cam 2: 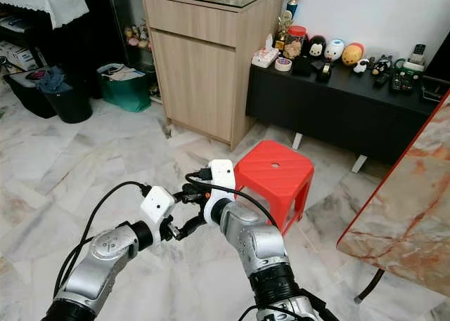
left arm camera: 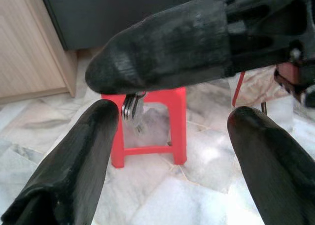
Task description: Hang keys on a hook
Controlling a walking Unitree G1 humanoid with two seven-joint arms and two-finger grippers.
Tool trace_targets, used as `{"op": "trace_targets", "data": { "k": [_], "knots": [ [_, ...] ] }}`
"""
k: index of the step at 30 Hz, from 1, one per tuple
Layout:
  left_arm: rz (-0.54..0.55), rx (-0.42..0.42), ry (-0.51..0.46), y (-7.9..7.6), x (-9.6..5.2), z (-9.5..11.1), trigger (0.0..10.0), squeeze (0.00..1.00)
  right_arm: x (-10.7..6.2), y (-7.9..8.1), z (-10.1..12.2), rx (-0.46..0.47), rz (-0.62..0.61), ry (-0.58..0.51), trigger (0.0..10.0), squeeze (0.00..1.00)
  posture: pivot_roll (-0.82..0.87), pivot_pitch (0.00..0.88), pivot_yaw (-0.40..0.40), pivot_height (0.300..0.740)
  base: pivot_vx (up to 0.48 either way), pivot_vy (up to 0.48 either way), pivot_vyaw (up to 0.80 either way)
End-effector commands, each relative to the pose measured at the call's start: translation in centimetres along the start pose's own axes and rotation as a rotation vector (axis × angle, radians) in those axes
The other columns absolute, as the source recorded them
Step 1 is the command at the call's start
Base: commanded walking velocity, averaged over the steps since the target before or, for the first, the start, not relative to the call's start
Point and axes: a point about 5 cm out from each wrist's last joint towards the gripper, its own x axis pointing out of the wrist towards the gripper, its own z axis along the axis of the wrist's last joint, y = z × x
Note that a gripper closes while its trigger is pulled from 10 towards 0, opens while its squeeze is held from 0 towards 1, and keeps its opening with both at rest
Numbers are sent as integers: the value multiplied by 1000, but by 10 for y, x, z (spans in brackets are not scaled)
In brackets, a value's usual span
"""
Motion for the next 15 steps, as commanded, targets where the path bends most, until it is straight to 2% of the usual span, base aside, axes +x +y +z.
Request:
{"op": "trace_targets", "data": {
  "k": [1,9,15],
  "knots": [
    [23,-16,-4,5,0,2,10000,0,5,21,1,28,62,-13,10000,0,101,0,-67,740,0,0,0],
    [52,-30,-18,7,0,2,10000,0,5,21,-1,25,66,-4,10000,0,100,1,-68,740,0,0,0],
    [7,-21,-2,4,0,2,10000,0,5,22,-2,21,68,4,10000,0,101,3,-68,740,0,0,0]
  ]
}}
